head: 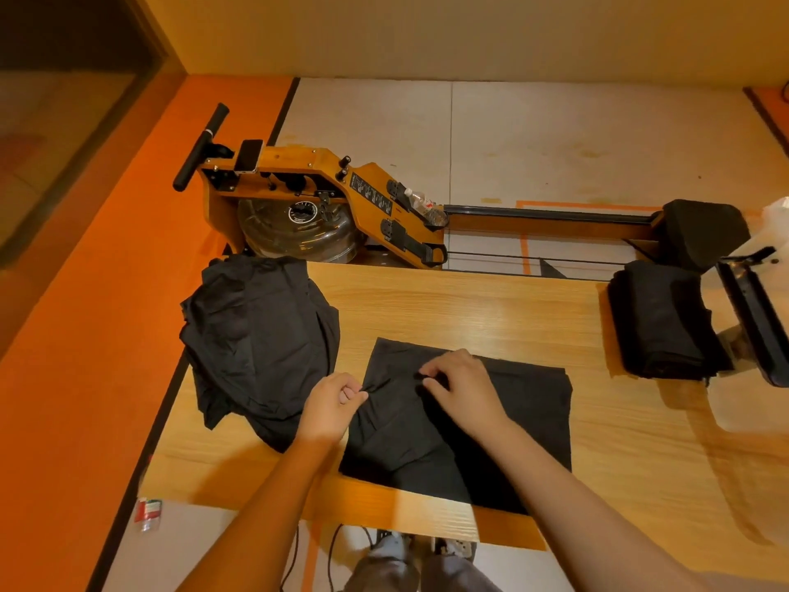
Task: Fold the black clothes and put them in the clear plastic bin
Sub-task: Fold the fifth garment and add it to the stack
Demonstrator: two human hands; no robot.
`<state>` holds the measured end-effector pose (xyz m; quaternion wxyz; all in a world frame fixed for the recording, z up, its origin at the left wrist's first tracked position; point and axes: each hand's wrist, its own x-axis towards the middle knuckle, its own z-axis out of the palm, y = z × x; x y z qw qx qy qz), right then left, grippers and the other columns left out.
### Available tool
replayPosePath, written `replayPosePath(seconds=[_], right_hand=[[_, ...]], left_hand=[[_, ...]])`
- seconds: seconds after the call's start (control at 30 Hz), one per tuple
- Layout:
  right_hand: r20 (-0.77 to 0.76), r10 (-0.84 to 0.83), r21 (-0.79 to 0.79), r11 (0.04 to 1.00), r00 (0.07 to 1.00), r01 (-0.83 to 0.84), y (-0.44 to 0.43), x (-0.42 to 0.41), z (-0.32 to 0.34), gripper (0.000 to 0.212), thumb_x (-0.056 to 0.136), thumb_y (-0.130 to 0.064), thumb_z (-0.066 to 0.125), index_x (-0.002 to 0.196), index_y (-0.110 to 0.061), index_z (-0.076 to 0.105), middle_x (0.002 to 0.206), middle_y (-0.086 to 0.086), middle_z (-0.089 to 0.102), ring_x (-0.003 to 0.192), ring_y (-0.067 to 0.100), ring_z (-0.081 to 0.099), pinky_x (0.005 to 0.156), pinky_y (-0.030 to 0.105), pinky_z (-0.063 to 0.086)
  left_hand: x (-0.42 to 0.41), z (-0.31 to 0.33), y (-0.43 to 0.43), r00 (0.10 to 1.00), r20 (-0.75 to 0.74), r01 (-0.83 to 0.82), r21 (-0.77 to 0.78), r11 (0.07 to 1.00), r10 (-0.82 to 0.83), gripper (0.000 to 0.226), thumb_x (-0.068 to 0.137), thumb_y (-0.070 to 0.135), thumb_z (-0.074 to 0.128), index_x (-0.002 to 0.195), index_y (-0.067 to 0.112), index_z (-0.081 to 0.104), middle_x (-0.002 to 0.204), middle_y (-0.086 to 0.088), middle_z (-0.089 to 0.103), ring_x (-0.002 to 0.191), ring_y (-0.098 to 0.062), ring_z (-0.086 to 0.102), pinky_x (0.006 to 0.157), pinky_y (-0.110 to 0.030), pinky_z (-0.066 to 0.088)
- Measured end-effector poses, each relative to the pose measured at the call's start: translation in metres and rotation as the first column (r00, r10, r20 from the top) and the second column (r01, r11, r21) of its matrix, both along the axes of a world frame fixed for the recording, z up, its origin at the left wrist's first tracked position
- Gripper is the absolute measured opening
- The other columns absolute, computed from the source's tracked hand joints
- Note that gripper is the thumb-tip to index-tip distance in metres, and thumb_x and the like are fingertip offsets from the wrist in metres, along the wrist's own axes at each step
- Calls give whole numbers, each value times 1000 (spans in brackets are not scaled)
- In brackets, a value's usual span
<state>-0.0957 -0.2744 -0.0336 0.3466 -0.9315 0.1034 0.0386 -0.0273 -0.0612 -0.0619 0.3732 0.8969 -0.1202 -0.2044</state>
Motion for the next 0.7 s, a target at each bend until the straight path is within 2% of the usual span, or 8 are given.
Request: replayPosePath(seconds=[0.1,0.23,0.3,0.37,0.43,0.5,0.6,0.7], right_hand=[[-105,99,-115,987,990,-111,27,24,-18,32,93,-34,59,123,-22,63,120,-2,60,122,18,42,103,34,29],[-31,69,-75,995,997,-72,38,39,-25,19,90,-25,62,107,-21,71,107,-2,64,113,19,47,99,33,30],[-40,79,-10,997,996,-79,38,42,-26,12,90,-22,62,97,-21,72,99,-5,68,105,17,53,100,35,34],[-76,62,124,991,995,-52,34,45,-25,9,90,-20,63,91,-22,72,92,-8,71,95,14,60,97,37,42],[-124,23,239,971,992,7,29,48,-21,5,89,-19,65,92,-21,68,85,-6,69,84,12,62,86,35,49],[-124,-17,275,960,992,51,25,50,-16,7,89,-17,66,91,-19,60,78,-3,65,76,14,61,75,34,49],[-109,-13,284,958,994,44,22,49,-15,11,91,-17,62,81,-20,59,82,-4,66,79,14,60,73,32,47],[-127,42,276,961,991,-5,20,44,-19,13,93,-21,60,86,-22,70,92,-11,66,93,8,57,83,25,44]], left_hand=[[0,-1,0,999,-32,-41,-52,998,39,32,91,12,64,67,24,47,62,5,39,58,-7,37,56,-16,31],[-7,-3,-1,977,-132,-186,-170,968,165,28,91,7,63,69,17,49,56,7,37,53,-2,40,53,-13,33],[-8,-5,1,956,-202,-257,-224,940,213,26,89,5,66,70,14,51,51,11,41,51,-2,40,53,-12,33],[-5,-6,5,944,-252,-281,-269,921,214,22,83,8,71,71,14,54,48,15,46,49,-2,42,55,-14,37],[-1,-6,8,944,-268,-267,-270,925,194,19,79,10,73,72,15,56,49,17,50,50,0,46,57,-14,39],[2,-8,9,941,-281,-261,-246,933,189,21,82,4,72,74,15,58,49,17,52,52,1,49,60,-16,41],[4,-10,9,930,-313,-271,-233,934,192,18,85,3,70,76,15,62,49,15,52,52,0,48,60,-21,41],[5,-12,8,929,-317,-270,-234,934,190,18,87,5,69,73,15,63,50,12,48,52,-2,45,59,-24,40]])
